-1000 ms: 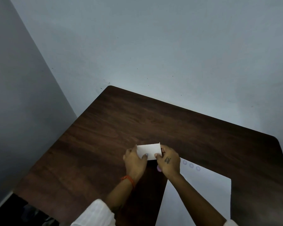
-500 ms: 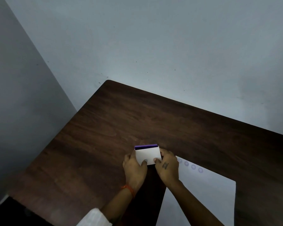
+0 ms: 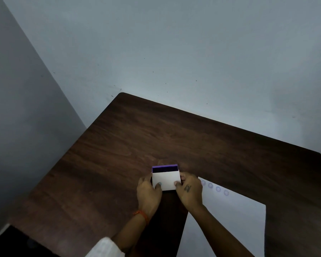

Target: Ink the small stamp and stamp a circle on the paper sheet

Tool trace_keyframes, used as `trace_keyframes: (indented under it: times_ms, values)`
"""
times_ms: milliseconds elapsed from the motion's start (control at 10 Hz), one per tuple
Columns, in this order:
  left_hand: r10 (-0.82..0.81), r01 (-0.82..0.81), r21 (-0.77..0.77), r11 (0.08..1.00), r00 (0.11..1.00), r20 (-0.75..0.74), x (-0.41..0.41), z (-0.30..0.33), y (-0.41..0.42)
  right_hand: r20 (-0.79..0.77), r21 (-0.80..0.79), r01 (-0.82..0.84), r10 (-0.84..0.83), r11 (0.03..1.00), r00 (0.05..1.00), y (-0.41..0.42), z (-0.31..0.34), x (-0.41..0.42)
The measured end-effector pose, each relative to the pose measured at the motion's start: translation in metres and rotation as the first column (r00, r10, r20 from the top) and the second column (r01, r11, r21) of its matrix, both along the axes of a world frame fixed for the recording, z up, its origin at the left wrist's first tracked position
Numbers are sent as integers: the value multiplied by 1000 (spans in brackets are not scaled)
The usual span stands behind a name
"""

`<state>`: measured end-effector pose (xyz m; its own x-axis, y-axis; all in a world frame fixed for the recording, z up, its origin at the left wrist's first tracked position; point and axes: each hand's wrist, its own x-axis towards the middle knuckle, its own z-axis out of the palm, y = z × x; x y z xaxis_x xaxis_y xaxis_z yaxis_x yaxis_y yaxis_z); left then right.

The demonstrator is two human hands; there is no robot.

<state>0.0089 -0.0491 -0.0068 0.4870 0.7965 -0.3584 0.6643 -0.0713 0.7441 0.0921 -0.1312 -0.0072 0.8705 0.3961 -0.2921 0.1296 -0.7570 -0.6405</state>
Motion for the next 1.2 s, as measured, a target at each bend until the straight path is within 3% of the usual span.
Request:
trace_keyframes:
  times_ms: [600,800,1100,1200]
  values:
    - [27,-27,-4,1000,999,36,-2,-9,28,-61,-11,20,-21,1000,998,8,-2,11]
    - [22,-22,-16,1000,1000,14,1,-10,36,18,-74,-50,51,996,999,10,0,19]
    - [34,-31,-75,997,999,34,-3,-13,44,13,-117,-129,131,985,991,9,4,24]
    - [-17,22,173,985,999,-27,-4,3,40,88,-124,-79,90,989,992,7,12,22]
